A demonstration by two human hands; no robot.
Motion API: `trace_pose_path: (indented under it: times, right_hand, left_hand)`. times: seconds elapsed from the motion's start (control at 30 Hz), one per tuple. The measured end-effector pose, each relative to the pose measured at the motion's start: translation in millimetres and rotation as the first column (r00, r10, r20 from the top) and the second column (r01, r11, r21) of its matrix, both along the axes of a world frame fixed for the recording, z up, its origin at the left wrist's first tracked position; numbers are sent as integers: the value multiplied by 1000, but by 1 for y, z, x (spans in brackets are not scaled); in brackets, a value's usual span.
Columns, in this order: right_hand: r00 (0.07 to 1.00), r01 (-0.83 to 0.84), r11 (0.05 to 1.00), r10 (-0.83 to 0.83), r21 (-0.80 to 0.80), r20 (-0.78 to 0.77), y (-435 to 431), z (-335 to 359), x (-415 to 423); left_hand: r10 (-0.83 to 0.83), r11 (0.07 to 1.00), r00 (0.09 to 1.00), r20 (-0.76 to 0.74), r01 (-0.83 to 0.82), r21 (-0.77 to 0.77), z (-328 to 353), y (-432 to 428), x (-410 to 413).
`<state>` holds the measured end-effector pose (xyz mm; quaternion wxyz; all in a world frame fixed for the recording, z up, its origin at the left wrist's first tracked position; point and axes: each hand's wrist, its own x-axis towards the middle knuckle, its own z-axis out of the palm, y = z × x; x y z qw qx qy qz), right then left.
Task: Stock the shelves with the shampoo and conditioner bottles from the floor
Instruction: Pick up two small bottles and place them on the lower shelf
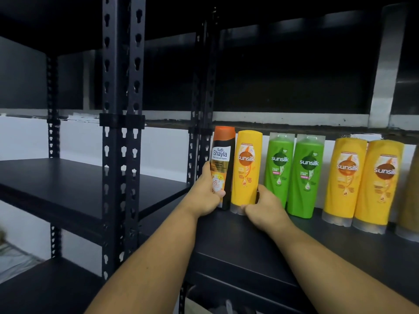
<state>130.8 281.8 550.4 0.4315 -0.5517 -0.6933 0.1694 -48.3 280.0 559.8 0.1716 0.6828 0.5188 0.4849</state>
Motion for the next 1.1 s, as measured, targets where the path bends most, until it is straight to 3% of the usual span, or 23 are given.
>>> trace_pose_path:
  times: [0.33,0.67,1.1]
  right_hand:
    - [1000,9,999,-10,41,23,6,-4,0]
    - [1000,-10,994,7,112,25,6,-5,0]
    - [996,40,991,-49,124,71,11,-6,-2]
  left_hand:
    - [-41,997,998,-50,37,-68,0,-2,-3]
    - [19,1000,999,-32,-19,-22,-2,7,-5]
    - [30,996,998,-60,-35,-85,-5,12,-8]
